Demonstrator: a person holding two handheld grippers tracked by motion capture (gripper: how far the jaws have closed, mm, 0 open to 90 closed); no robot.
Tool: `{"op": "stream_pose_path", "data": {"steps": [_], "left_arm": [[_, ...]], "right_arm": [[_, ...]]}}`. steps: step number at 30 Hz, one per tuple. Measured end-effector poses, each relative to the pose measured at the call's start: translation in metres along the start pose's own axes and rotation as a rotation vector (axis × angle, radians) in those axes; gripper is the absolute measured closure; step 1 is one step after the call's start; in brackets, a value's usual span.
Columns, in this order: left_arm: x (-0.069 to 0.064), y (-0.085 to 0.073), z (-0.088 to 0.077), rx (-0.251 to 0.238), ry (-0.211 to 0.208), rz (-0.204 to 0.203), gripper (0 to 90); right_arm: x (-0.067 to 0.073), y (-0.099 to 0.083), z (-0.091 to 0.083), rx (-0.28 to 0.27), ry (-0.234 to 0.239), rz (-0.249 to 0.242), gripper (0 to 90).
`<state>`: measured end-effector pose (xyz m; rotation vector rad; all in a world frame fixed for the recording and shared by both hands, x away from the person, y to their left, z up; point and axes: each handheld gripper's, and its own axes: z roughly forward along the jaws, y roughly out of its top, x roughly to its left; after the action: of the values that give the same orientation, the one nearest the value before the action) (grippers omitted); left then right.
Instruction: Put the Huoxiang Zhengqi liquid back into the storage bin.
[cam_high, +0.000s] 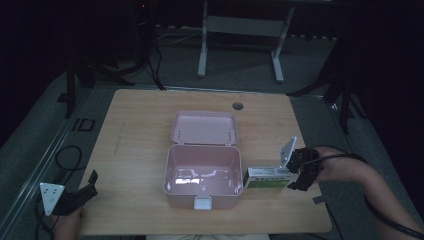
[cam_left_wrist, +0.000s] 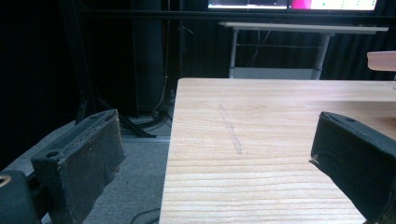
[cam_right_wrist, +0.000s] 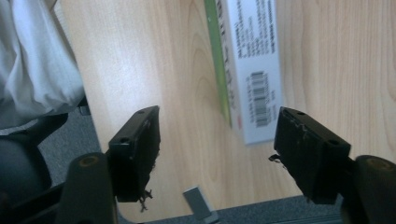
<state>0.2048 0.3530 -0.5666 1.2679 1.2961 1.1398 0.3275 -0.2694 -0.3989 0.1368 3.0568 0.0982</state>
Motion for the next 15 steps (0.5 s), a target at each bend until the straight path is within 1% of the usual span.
{"op": "stream_pose_path", "data": {"steps": [1,2,3,6,7,10,11,12,15], "left_arm": [[0.000,0.000,0.000,0.000,0.000,-0.001,2.4],[0.000,0.000,0.000,0.000,0.000,-0.001,2.4],[0.000,0.000,0.000,0.000,-0.001,0.000,2.5],[0.000,0.000,0.000,0.000,-0.002,0.001,2.4],[0.000,0.000,0.000,0.001,-0.004,0.000,2.4],[0.000,0.000,0.000,0.000,-0.004,-0.001,2.5],[0.000,0.000,0.000,0.000,-0.005,0.000,2.4],[0.000,0.000,0.000,0.000,-0.005,0.000,2.4],[0.000,0.000,0.000,0.001,-0.007,-0.001,2.5]], "right_arm": [[-0.004,0.004,0.003,0.005,-0.002,-0.009,33.4],[-0.004,0.004,0.003,0.005,-0.002,-0.009,33.4],[-0.007,0.007,0.005,0.008,0.006,-0.018,34.9],[-0.010,0.011,0.008,0.018,0.003,-0.025,36.4],[-0.013,0.014,0.011,0.022,-0.004,-0.040,38.3],[-0.017,0.017,0.014,0.020,0.006,-0.042,39.7],[-0.020,0.021,0.018,0.030,0.000,-0.045,41.0],[-0.020,0.021,0.018,0.030,0.000,-0.045,41.0],[-0.026,0.028,0.026,0.049,0.010,-0.047,42.2]]}}
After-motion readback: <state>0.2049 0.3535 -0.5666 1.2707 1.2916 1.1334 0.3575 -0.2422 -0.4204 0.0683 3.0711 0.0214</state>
